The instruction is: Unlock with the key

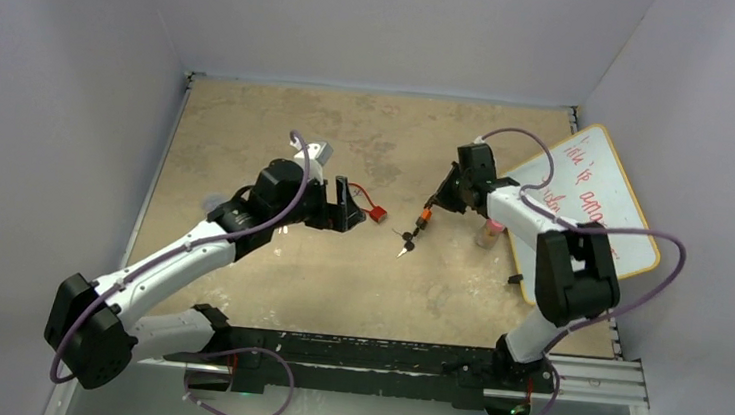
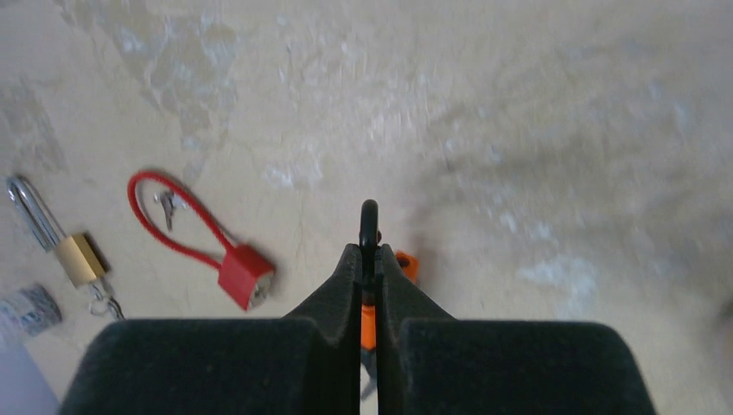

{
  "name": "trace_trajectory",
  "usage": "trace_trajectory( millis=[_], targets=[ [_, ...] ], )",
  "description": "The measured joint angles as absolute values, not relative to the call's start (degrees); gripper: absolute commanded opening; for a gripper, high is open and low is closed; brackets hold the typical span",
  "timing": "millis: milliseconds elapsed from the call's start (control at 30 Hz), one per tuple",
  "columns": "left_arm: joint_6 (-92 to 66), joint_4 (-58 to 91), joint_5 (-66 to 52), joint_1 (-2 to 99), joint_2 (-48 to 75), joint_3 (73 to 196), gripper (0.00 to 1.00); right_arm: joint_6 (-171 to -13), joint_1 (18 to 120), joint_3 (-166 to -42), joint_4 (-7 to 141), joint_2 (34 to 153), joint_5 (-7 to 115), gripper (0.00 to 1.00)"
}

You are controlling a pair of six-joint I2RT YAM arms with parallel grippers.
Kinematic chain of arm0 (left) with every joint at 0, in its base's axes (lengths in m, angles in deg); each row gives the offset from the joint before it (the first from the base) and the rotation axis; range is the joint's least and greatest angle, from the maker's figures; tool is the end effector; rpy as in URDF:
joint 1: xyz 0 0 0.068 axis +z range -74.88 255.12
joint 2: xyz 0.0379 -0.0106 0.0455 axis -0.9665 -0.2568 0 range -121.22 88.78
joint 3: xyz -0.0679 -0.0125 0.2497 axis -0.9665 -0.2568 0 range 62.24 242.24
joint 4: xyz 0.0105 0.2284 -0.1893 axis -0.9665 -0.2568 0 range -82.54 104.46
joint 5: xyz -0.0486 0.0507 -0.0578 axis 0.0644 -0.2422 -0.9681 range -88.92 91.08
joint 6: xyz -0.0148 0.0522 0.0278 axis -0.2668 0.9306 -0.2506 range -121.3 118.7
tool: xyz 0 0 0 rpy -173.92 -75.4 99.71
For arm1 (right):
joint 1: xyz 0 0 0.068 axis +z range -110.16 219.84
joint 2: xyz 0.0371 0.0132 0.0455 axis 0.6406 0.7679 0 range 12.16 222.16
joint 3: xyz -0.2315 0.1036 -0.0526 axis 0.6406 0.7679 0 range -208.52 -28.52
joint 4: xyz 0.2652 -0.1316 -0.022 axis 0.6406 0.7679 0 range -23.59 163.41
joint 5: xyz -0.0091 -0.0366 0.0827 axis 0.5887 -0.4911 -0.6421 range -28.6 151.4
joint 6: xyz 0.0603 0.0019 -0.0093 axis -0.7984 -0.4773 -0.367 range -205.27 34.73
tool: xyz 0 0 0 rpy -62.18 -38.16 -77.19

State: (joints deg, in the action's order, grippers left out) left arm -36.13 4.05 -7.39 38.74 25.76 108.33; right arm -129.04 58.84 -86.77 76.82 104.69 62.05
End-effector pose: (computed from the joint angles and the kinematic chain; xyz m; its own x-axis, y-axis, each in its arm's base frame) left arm 0.2375 -0.1835 0.2565 -0.6988 -0.1868 -0.6905 0.3568 0.7456 -0.5628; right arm 0.3625 0.1244 0.1693 -0.7001 0.4905 -0.5189 0.2302 0.8430 0.4861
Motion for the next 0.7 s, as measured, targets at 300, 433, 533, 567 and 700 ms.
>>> trace_trajectory(
  millis=[300, 433, 533, 567, 700],
  targets=[
    [-32.9, 2.8, -8.9, 42.3, 18.9, 112.4, 0.88, -127.3, 56.3, -98.6, 62.1, 125.1, 52.8, 0.0],
    [-31.7, 3.0, -11.6, 45.9, 15.8, 115.0, 0.87, -127.2, 55.9, -102.1, 57.9, 129.5, 49.3, 0.0],
    [-31.2, 3.2, -13.2, 47.8, 14.1, 115.8, 0.87, -126.9, 55.1, -102.4, 54.8, 131.0, 46.4, 0.11],
    [-31.0, 3.3, -13.8, 48.2, 13.7, 115.8, 0.87, -126.8, 54.8, -102.4, 53.8, 131.5, 45.2, 0.19],
    [-30.5, 3.2, -15.4, 49.8, 12.8, 115.9, 0.86, -125.7, 53.7, -103.2, 52.4, 133.0, 42.3, 0.51]
  ],
)
